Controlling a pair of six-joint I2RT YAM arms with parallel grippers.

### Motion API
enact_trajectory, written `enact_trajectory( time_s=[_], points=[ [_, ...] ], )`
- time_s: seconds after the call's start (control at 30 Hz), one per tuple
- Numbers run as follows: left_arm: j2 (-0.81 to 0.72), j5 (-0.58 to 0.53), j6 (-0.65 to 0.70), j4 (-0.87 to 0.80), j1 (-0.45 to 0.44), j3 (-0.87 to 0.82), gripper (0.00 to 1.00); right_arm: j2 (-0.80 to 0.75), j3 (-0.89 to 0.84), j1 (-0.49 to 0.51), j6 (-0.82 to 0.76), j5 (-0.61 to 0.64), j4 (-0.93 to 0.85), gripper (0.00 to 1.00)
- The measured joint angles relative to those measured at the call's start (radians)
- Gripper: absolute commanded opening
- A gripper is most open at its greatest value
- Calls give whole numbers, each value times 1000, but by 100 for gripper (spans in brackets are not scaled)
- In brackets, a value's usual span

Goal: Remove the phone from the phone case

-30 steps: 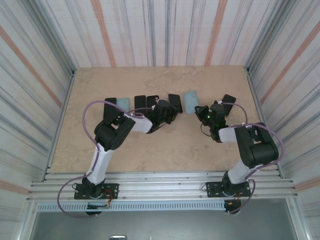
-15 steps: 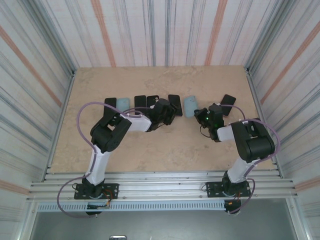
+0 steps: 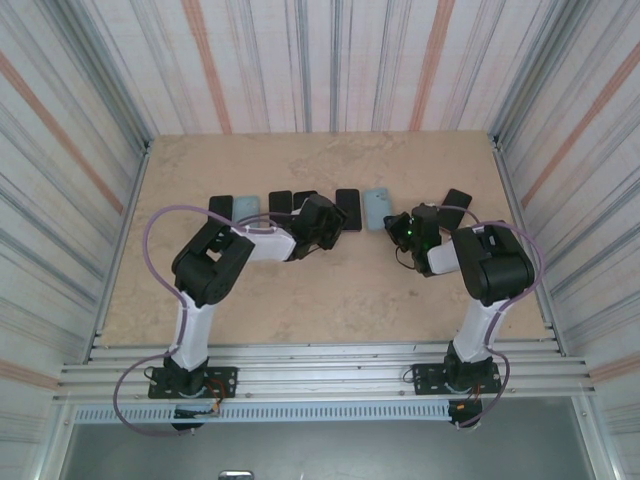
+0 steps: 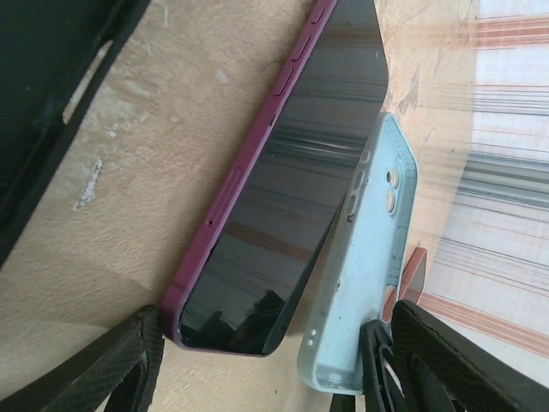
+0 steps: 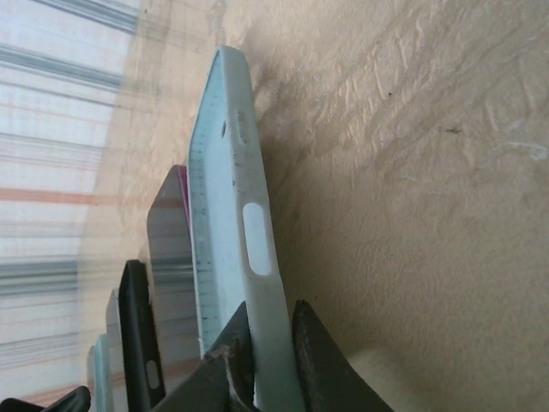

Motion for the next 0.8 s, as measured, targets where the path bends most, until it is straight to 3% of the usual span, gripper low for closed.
enact_trajectory(
  time_s=[0.23,0.4,0.5,0.8],
  points=[
    [-42,0,23,-13,5,-16,74,2,13,0,-39,-11,-9,36],
    [-76,0,51,-21,5,-17,78,-7,22,0,-95,-17,-56,51],
    [-105,0,87,-37,5,-17,86,-38,41,0,-146,-17,-130,57],
    [-162,40,158,-52,16,-17,93,-137,85,9,-301,47,-366,68]
  ],
)
